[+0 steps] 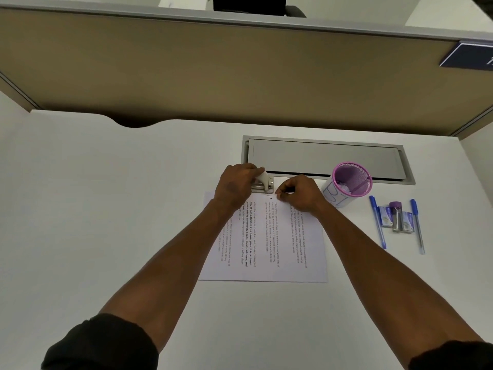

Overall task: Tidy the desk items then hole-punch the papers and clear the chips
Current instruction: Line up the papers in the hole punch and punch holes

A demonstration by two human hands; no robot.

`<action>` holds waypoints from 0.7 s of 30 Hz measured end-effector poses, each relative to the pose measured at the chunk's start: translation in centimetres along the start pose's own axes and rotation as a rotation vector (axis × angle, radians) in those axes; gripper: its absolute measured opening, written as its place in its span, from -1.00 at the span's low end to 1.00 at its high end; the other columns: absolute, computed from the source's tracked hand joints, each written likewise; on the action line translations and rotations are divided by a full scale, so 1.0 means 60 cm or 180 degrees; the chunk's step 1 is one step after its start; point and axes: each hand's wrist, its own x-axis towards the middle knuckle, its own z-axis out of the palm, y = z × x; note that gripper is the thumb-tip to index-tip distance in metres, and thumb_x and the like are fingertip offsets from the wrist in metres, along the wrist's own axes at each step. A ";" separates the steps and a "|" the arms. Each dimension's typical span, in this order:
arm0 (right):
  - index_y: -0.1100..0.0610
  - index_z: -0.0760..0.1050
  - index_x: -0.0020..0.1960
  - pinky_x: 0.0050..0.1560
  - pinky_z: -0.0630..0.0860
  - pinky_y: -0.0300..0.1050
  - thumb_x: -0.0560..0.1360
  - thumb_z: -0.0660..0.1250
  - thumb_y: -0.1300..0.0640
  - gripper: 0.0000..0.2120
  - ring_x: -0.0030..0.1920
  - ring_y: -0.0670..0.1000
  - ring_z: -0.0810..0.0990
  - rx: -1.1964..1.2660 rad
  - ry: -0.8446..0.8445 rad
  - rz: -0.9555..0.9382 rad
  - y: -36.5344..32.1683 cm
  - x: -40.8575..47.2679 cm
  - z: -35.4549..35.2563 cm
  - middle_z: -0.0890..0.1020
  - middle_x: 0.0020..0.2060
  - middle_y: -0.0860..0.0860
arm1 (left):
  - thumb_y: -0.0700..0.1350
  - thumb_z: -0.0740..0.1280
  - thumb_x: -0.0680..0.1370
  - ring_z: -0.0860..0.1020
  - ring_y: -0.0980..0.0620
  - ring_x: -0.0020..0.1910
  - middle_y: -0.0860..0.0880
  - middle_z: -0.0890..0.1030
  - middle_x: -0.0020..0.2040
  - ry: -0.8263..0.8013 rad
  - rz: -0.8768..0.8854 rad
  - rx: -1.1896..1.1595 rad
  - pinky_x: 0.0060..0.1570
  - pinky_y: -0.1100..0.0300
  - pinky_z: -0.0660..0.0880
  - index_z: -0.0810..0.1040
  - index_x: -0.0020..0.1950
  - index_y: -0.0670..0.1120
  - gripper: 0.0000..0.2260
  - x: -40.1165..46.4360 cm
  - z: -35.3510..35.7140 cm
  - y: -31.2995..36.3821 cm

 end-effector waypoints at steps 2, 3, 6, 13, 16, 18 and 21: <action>0.03 0.72 -0.11 0.07 0.59 -0.09 0.42 0.50 0.10 -0.94 -0.08 -0.10 0.65 0.0026 -0.0010 -0.0009 0.002 -0.006 0.000 0.73 -0.13 -0.07 | -0.17 0.32 0.60 0.60 -0.12 0.18 -0.08 0.59 0.31 -0.0039 -0.0011 -0.0013 0.25 0.04 0.49 0.52 0.39 -0.06 -0.65 -0.002 0.000 0.000; 0.03 0.72 -0.10 0.08 0.59 -0.10 0.43 0.50 0.10 -0.94 -0.08 -0.10 0.65 0.0036 -0.0016 -0.0010 0.003 -0.009 -0.001 0.73 -0.12 -0.07 | -0.17 0.31 0.61 0.58 -0.14 0.23 -0.10 0.56 0.35 -0.0063 -0.0033 -0.0042 0.29 0.02 0.46 0.49 0.42 -0.06 -0.64 -0.003 -0.001 0.000; 0.05 0.71 -0.06 0.07 0.57 -0.12 0.45 0.48 0.11 -0.92 -0.06 -0.08 0.64 0.0055 -0.0039 -0.0008 0.003 -0.018 -0.005 0.72 -0.09 -0.04 | -0.15 0.27 0.63 0.47 -0.17 0.37 -0.11 0.45 0.45 -0.0009 -0.0114 -0.0220 0.39 -0.04 0.37 0.38 0.49 -0.04 -0.59 -0.005 -0.008 0.003; 0.04 0.70 -0.07 -0.07 0.53 -0.25 0.46 0.46 0.10 -0.93 -0.10 -0.11 0.64 0.0209 -0.0151 -0.0145 0.000 -0.040 -0.014 0.71 -0.11 -0.06 | -0.05 0.37 0.57 0.55 -0.04 0.12 -0.07 0.66 0.11 0.0439 0.0270 -0.0462 0.11 0.07 0.54 0.65 0.18 -0.10 -0.77 -0.062 -0.016 0.036; 0.05 0.70 -0.07 -0.07 0.56 -0.22 0.47 0.46 0.10 -0.93 -0.13 -0.10 0.63 0.0240 -0.0229 -0.0229 -0.008 -0.050 -0.017 0.70 -0.12 -0.06 | 0.01 0.36 0.56 0.52 -0.05 0.23 -0.06 0.64 0.19 -0.0123 0.0333 -0.0399 0.24 0.07 0.42 0.62 0.24 -0.09 -0.70 -0.077 -0.008 0.054; 0.06 0.70 -0.07 -0.03 0.57 -0.15 0.47 0.46 0.10 -0.93 -0.11 -0.07 0.64 0.0256 -0.0283 -0.0298 -0.013 -0.054 -0.020 0.70 -0.13 -0.05 | -0.01 0.35 0.57 0.54 -0.07 0.23 -0.07 0.65 0.21 -0.0302 0.0147 -0.0352 0.26 0.09 0.40 0.62 0.26 -0.08 -0.70 -0.078 -0.001 0.057; 0.08 0.70 -0.06 0.02 0.58 -0.10 0.47 0.46 0.11 -0.92 -0.08 -0.03 0.63 0.0205 -0.0376 -0.0339 -0.023 -0.061 -0.022 0.71 -0.10 -0.02 | -0.02 0.35 0.57 0.60 -0.06 0.09 -0.04 0.70 0.10 -0.0403 -0.0010 -0.0402 0.12 0.16 0.44 0.67 0.18 -0.03 -0.77 -0.076 0.000 0.053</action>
